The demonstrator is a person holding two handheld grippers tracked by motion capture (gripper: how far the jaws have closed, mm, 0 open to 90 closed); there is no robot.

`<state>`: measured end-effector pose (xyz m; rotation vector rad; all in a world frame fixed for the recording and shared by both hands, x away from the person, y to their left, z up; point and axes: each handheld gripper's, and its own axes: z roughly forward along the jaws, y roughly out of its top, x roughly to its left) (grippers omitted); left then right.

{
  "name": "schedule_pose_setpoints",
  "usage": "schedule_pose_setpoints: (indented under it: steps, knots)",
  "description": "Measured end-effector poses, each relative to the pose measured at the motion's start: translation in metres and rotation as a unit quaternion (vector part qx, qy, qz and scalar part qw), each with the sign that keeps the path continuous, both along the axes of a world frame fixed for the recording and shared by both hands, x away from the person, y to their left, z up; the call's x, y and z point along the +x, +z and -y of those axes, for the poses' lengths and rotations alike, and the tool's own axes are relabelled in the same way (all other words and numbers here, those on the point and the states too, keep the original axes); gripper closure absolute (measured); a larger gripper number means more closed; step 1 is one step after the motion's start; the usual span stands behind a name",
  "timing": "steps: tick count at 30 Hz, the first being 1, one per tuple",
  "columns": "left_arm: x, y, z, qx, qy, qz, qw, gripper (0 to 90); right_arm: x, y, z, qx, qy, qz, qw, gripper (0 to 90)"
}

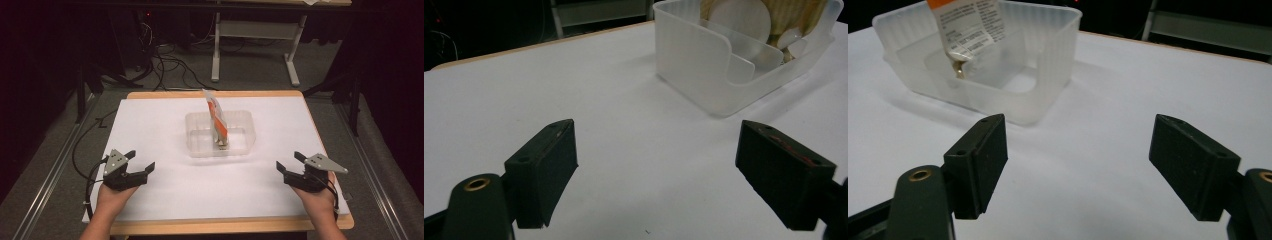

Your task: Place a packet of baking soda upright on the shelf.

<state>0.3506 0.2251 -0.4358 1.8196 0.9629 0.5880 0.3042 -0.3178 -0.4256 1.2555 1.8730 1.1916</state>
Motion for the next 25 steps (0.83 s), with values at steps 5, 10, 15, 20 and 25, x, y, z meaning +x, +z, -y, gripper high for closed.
schedule_pose_setpoints:
  steps: [5, 10, 15, 20, 25]
  knots:
    - [0.0, 0.0, 0.0, 0.002, 0.0, -0.001, 1.0, 17.4, -0.017, -0.005, 0.026, -0.001, -0.022, -0.007, 0.9997, 23.8]
    - [0.001, -0.001, 0.004, 0.008, -0.007, -0.002, 0.9999, 17.4, -0.017, -0.009, 0.042, 0.018, -0.057, -0.012, 0.9981, 24.1]
    - [0.001, -0.001, 0.005, 0.007, -0.007, -0.003, 0.9999, 17.2, -0.011, -0.016, 0.039, 0.008, -0.05, -0.027, 0.9983, 24.2]
    - [0.001, -0.001, 0.004, 0.008, -0.008, -0.002, 0.9999, 17.2, -0.011, -0.015, 0.037, 0.009, -0.049, -0.023, 0.9985, 24.2]
    - [0.001, 0.0, 0.004, 0.007, -0.009, -0.001, 0.9999, 17.2, -0.012, -0.015, 0.038, 0.01, -0.052, -0.026, 0.9983, 24.2]
